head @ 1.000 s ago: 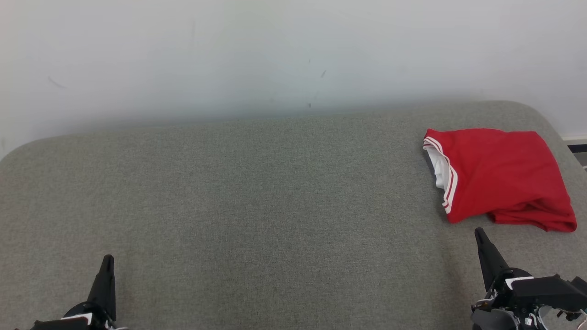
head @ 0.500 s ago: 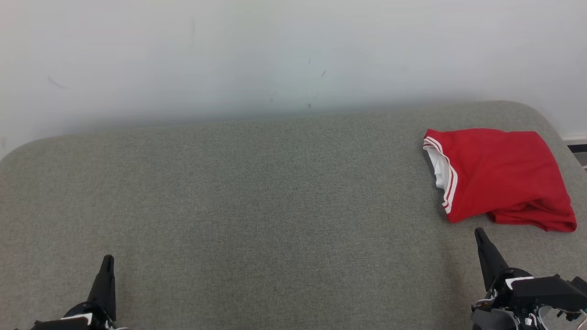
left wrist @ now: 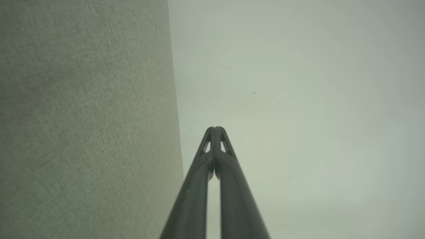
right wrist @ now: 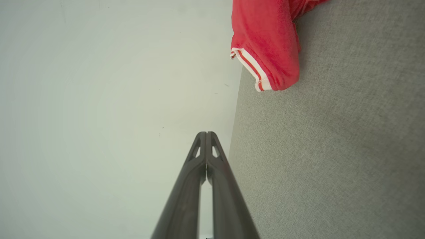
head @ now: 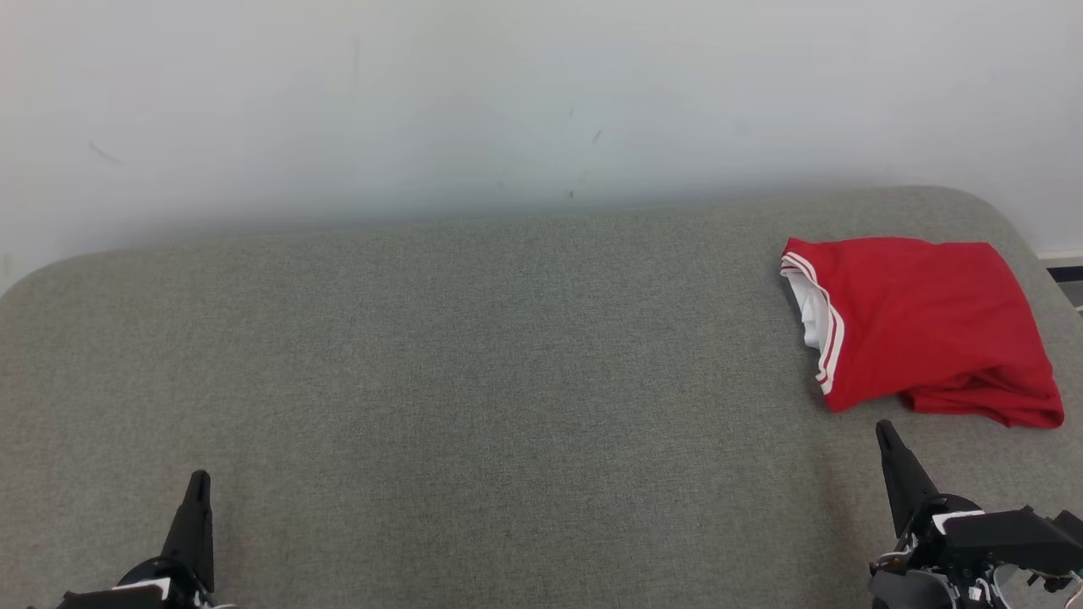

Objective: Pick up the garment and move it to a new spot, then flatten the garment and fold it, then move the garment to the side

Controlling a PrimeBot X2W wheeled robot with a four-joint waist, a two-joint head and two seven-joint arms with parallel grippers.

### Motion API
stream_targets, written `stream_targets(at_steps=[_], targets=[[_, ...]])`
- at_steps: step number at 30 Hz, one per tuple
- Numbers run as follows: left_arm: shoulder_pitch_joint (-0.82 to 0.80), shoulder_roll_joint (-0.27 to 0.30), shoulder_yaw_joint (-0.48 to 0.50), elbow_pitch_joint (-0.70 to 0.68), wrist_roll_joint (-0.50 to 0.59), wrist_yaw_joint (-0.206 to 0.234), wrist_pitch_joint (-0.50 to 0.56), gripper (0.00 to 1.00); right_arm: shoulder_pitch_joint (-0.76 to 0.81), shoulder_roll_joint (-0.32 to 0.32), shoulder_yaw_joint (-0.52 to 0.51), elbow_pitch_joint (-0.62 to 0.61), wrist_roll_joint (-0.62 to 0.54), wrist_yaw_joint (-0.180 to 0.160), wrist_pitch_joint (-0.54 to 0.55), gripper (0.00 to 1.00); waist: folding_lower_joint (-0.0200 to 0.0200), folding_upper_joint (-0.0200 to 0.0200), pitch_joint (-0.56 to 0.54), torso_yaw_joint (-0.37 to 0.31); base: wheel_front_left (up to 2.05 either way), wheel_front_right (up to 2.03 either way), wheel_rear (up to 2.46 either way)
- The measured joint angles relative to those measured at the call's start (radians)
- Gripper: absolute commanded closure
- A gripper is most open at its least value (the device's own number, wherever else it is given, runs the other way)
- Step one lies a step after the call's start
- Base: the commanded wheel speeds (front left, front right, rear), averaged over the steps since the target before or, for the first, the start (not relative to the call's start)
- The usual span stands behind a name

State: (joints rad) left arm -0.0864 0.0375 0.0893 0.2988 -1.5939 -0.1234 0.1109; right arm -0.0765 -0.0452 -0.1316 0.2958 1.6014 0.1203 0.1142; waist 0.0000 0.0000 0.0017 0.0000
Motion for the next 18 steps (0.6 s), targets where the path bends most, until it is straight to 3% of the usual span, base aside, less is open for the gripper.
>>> stream_targets(at_steps=[18], targets=[[0.000, 0.000, 0.000, 0.000, 0.000, 0.000, 0.000, 1.00, 0.000, 0.000, 0.000, 0.000, 0.000, 0.000, 0.000, 1.00, 0.0000, 0.0000, 0.000, 0.000, 0.00, 0.00, 0.00]])
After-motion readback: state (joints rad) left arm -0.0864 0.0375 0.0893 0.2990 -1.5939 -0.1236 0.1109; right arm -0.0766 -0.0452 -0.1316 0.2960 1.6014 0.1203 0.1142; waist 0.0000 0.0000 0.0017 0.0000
